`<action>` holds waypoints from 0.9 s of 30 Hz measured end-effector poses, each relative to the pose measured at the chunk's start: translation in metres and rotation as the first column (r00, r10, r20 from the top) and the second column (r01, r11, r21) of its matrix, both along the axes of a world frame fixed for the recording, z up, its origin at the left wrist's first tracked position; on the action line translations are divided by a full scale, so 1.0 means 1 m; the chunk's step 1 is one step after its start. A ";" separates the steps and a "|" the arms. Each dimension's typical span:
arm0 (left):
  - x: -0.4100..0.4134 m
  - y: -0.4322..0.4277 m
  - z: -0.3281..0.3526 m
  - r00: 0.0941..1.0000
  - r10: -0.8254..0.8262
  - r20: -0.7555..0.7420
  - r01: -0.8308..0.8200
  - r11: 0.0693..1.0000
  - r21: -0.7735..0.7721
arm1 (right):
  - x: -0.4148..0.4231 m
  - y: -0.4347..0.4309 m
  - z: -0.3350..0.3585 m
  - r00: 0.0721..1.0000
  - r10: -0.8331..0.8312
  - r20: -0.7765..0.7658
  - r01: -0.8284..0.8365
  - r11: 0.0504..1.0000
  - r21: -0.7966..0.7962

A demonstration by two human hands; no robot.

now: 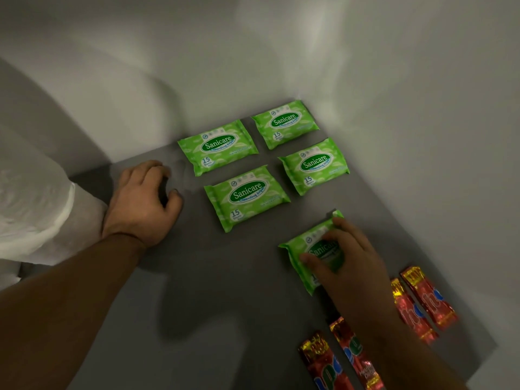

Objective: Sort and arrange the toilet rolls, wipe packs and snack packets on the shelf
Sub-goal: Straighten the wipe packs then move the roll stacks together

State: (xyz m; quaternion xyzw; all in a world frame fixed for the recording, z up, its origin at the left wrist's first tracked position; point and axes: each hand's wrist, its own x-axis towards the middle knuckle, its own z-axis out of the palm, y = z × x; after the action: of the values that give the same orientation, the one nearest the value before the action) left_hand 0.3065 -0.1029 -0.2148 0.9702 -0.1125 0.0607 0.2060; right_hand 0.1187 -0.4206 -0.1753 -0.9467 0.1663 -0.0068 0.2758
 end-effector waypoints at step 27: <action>0.000 -0.001 0.000 1.000 0.002 0.005 -0.002 1.000 -0.001 | 0.039 0.004 -0.010 0.999 -0.007 0.053 0.007 1.000 0.011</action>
State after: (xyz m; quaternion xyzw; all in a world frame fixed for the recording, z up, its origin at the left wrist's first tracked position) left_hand 0.3066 -0.1034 -0.2149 0.9700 -0.1122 0.0636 0.2062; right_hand 0.1575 -0.4169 -0.1849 -0.9441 0.1623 -0.0322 0.2852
